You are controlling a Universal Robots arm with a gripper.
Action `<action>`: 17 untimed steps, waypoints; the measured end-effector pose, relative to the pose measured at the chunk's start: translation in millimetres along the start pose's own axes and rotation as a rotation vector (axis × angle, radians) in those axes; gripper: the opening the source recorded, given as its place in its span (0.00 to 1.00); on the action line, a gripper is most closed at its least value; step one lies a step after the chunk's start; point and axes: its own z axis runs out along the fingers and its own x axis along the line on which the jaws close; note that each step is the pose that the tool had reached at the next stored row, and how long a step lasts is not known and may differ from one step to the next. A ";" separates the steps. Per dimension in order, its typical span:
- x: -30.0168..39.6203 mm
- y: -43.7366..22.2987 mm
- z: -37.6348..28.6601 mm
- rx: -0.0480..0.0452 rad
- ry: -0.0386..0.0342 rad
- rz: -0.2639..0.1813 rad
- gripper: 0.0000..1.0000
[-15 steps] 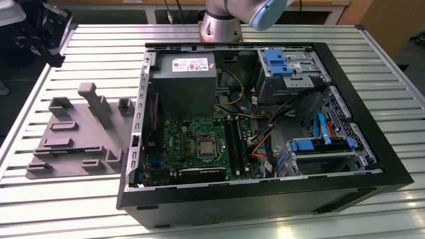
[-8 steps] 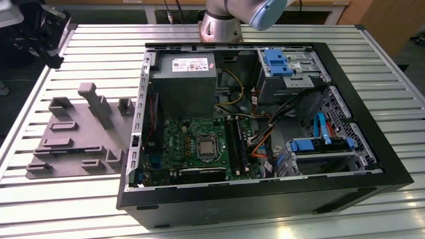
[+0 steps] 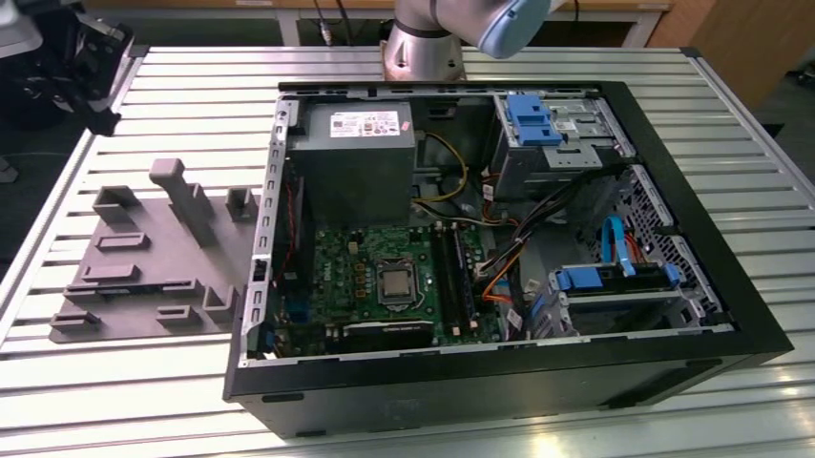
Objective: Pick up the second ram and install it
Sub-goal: 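Reach for the second ram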
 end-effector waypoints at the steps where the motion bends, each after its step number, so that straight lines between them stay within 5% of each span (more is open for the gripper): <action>1: 0.2 -0.4 0.2 0.0001 0.0001 0.000 0.11; 17: 3.8 -6.8 3.2 0.0000 0.0000 0.000 0.11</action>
